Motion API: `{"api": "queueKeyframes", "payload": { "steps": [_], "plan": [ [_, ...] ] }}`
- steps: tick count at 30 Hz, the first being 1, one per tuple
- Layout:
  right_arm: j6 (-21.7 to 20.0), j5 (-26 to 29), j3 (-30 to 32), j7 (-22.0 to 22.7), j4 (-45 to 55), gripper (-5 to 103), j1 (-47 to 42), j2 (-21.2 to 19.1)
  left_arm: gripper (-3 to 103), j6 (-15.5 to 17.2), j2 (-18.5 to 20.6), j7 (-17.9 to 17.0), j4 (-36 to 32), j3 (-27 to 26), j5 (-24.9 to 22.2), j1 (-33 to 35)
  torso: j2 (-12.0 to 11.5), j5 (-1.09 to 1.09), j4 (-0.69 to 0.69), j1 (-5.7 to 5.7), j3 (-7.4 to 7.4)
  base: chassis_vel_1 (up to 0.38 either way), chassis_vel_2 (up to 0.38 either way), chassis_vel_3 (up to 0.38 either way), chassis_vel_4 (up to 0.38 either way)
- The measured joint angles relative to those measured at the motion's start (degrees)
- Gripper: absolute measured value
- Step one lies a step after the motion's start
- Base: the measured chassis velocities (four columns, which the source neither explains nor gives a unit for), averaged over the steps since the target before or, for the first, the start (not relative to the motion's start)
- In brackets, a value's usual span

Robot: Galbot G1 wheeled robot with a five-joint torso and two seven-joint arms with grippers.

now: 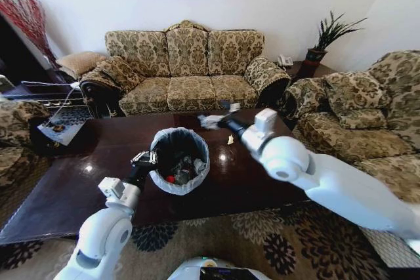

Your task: Move to the front of the table and place the trash on the table into the trash bin.

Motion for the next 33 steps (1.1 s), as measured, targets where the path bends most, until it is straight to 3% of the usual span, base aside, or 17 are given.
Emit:
{"api": "queueKeyframes", "payload": {
  "steps": [4,11,22,33],
  "plan": [
    [-0.7,-3.6,6.1,2.1,-2.8,100,-8.9,0.0,3,0.0,0.4,-0.2,-0.7,-0.4,-0.6,0.1,0.0,-0.01,0.0,-0.01,-0.01,0.0,0.0,0.0,0.0],
    [-2.0,-7.3,10.9,2.5,-6.0,100,-16.1,2.4,3,0.0,0.7,-0.4,-1.3,-0.6,-1.1,0.6,0.0,0.0,0.03,-0.02,-0.01,-0.019,0.024,0.027,-0.024],
    [-0.9,-11.4,12.4,1.0,-10.3,100,-20.6,4.7,3,-0.2,0.7,-1.1,-1.1,-0.2,-1.4,0.3,0.0,-0.06,0.02,0.01,0.01,-0.173,0.177,0.172,-0.182],
    [2.2,-14.6,8.4,-1.5,-22.5,100,-24.6,15.2,3,-0.2,0.8,-1.0,-0.6,-0.4,-1.4,0.1,0.0,-0.02,0.0,0.04,0.02,-0.136,0.123,0.111,-0.103]
  ]
}}
